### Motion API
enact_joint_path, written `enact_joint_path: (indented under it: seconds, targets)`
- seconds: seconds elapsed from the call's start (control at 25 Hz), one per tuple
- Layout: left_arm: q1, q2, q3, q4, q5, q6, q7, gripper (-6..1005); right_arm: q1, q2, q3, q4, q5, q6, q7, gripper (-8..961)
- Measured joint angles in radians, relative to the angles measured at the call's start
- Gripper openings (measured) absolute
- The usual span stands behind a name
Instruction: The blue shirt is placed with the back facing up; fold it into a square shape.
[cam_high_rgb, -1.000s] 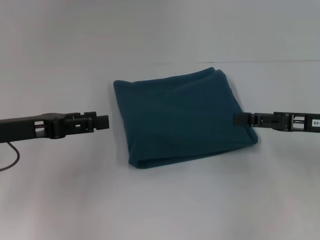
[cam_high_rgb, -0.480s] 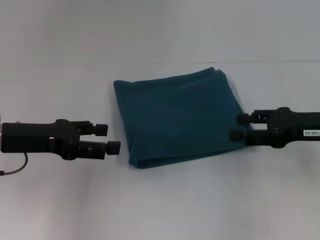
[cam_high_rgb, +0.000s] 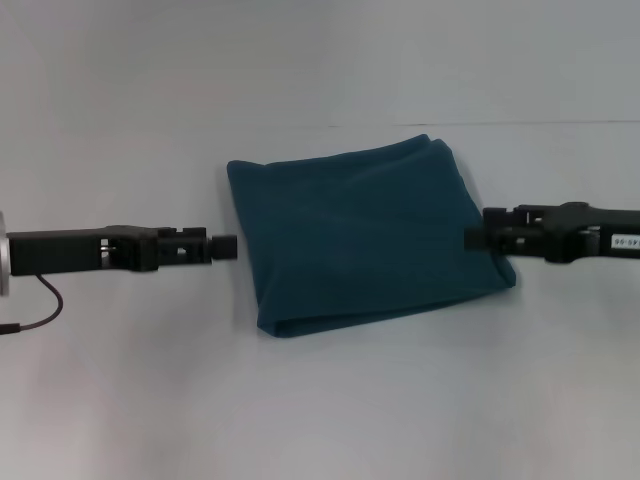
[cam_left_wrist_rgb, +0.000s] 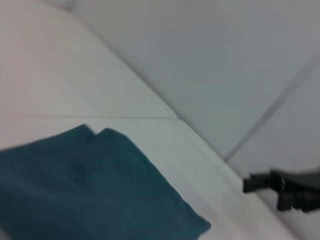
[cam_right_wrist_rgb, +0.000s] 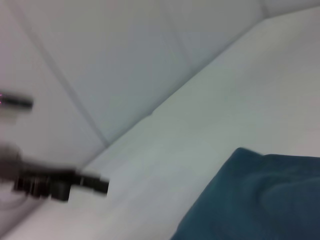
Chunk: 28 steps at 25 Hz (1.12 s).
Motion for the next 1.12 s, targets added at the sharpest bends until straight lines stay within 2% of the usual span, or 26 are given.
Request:
enact_joint_path:
  seconds: [0.2,0.28,0.44,0.64,0.8,1.12]
  targets:
    - [0.012,-0.019,-0.012,-0.028,-0.017,-0.037,-0.358,859,0.026,-0.026,0.009,0.0,0.014,-0.005,0.244,687]
    - [0.014,-0.024,-0.013,-0.064,-0.028,-0.052,-0.421,859,0.041,-0.039,0.011,0.003,0.015,-0.002,0.355,687]
    - [0.009,-0.045,-0.012,-0.175,-0.057,-0.11,-0.46,860,0.066,-0.056,0.009,0.006,0.02,0.0,0.505,687]
    - [0.008,-0.062,-0.011,-0.253,-0.056,-0.189,-0.467,860,0.076,-0.067,0.005,0.022,0.016,0.025,0.558,687]
    - [0.017,-0.064,-0.012,-0.291,-0.052,-0.231,-0.468,860,0.074,-0.077,0.008,0.048,0.016,0.039,0.553,687]
    - [0.036,-0.07,-0.008,-0.358,-0.047,-0.321,-0.461,860,0.067,-0.081,0.01,0.05,0.016,0.039,0.552,688]
